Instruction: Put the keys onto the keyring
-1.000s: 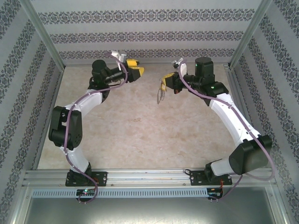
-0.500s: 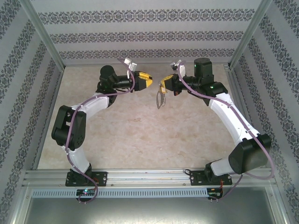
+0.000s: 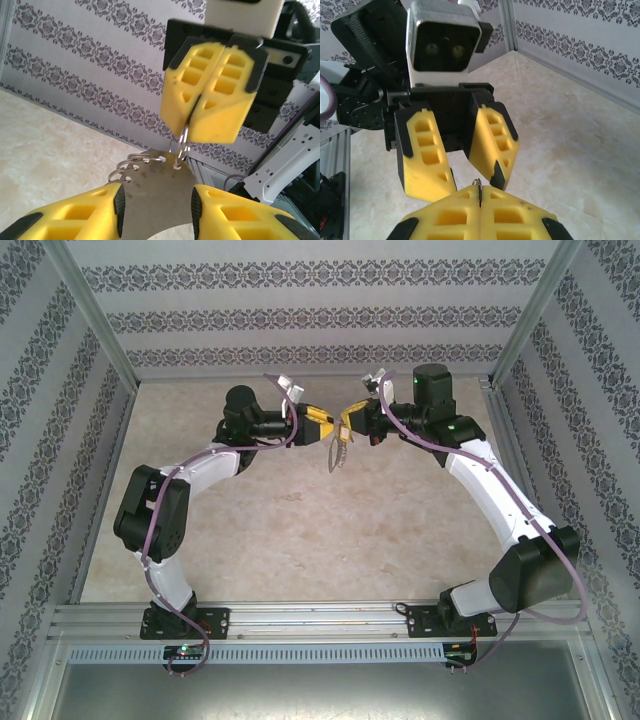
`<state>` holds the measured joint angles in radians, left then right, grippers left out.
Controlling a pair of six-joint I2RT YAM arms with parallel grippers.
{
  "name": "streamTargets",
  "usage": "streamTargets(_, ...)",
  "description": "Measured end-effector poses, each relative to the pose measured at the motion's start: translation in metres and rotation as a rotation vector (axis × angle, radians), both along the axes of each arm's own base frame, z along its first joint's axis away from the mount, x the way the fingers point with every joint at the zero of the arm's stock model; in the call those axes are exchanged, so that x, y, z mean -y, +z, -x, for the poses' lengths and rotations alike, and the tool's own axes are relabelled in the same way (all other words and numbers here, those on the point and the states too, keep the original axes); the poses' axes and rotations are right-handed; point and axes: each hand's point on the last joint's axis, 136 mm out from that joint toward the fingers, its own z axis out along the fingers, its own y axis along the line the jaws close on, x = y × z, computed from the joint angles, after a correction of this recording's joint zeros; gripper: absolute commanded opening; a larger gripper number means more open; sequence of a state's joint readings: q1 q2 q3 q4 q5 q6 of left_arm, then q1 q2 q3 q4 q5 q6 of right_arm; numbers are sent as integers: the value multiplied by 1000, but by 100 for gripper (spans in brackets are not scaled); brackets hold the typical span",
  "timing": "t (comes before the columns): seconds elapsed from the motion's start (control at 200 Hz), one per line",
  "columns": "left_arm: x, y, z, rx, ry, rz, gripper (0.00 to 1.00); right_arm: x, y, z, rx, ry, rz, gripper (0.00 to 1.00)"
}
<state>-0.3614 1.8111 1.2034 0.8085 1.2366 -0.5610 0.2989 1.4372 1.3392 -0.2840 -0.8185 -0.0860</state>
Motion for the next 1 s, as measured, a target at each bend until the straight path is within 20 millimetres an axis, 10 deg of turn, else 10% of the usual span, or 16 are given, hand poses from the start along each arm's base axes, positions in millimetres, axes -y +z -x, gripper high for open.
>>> streamTargets(0.999, -8, 12, 7, 114, 92, -100, 44, -13, -12, 8, -13, 39, 3, 0)
